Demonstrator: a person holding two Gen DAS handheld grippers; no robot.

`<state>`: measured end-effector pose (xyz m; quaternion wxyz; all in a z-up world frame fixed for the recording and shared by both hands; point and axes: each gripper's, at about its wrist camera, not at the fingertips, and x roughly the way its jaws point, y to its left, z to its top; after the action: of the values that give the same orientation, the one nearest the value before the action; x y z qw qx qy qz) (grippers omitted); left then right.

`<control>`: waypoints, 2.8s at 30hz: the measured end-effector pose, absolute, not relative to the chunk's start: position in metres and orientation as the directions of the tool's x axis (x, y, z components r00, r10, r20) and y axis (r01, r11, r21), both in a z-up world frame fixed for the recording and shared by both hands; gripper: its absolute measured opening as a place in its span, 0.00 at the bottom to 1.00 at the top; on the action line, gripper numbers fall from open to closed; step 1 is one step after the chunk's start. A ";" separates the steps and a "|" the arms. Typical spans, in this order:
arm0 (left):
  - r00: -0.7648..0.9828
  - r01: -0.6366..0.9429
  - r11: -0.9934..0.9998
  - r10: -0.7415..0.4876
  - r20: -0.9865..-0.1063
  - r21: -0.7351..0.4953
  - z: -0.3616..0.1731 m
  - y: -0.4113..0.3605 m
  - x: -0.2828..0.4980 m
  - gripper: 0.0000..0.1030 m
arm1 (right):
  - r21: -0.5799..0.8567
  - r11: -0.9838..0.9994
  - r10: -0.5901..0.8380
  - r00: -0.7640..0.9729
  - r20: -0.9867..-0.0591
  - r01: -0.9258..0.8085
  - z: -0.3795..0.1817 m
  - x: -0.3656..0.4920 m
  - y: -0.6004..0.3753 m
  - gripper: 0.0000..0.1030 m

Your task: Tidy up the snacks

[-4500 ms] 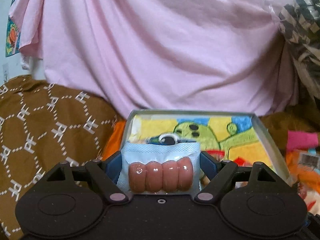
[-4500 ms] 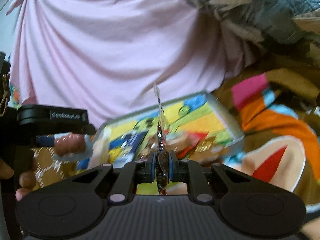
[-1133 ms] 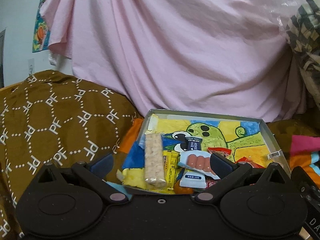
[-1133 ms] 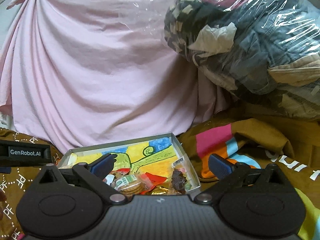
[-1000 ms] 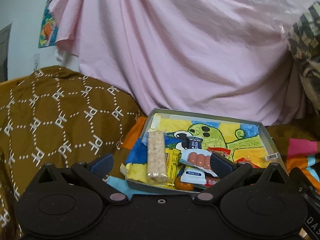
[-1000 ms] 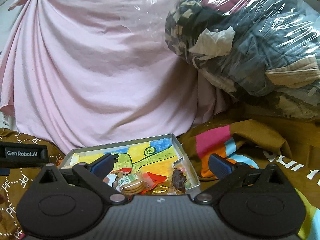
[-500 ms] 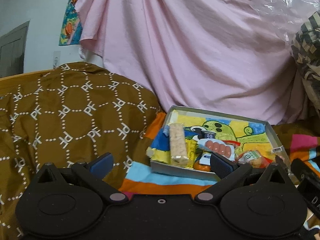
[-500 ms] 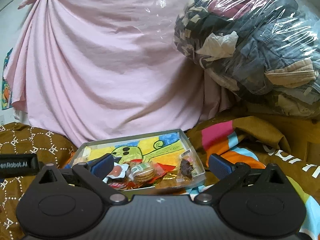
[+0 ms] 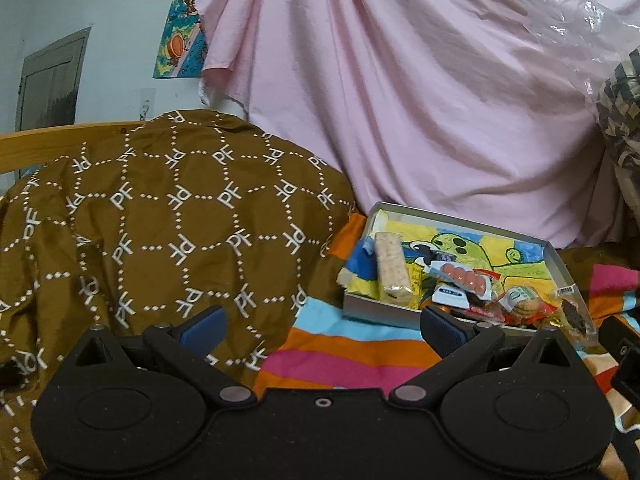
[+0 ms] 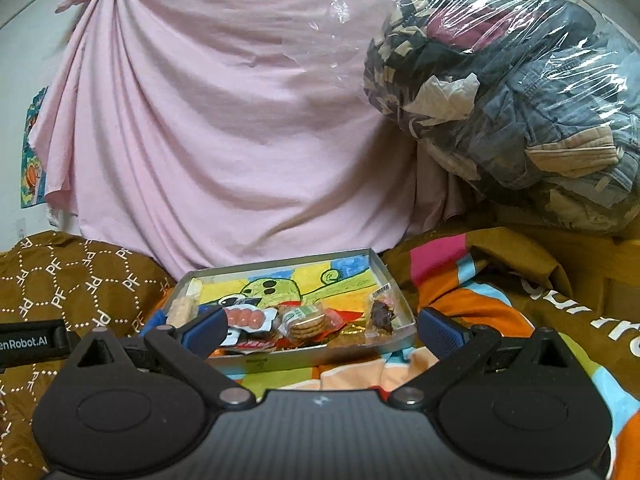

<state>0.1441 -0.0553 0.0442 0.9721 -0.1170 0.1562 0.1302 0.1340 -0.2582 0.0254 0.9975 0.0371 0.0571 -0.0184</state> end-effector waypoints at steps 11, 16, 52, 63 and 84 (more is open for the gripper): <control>0.918 -0.287 0.941 0.217 -0.332 -0.180 0.039 -0.042 0.115 0.99 | 0.065 0.997 -0.027 0.991 -0.134 0.036 0.021 0.108 -0.249 1.00; 0.923 -0.271 0.947 0.205 -0.326 -0.171 0.038 -0.037 0.101 0.99 | 0.067 0.997 -0.023 0.988 -0.153 0.034 0.017 0.096 -0.245 1.00; 0.947 -0.119 0.986 0.077 -0.311 -0.117 0.001 -0.002 0.057 0.99 | 0.059 0.995 -0.068 0.972 -0.224 0.083 -0.006 0.036 -0.204 1.00; 0.944 -0.127 0.984 0.080 -0.319 -0.128 -0.004 0.006 0.059 0.99 | 0.041 0.997 -0.057 0.964 -0.261 0.070 -0.013 0.045 -0.195 1.00; 0.944 -0.122 0.983 0.072 -0.322 -0.138 -0.005 0.004 0.057 0.99 | 0.032 0.998 -0.049 0.963 -0.266 0.060 -0.014 0.045 -0.194 1.00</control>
<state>0.0568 0.0039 -0.0046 0.9828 -0.0781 0.1599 0.0491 0.0446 -0.1939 -0.0139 0.9904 0.0200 0.1337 -0.0274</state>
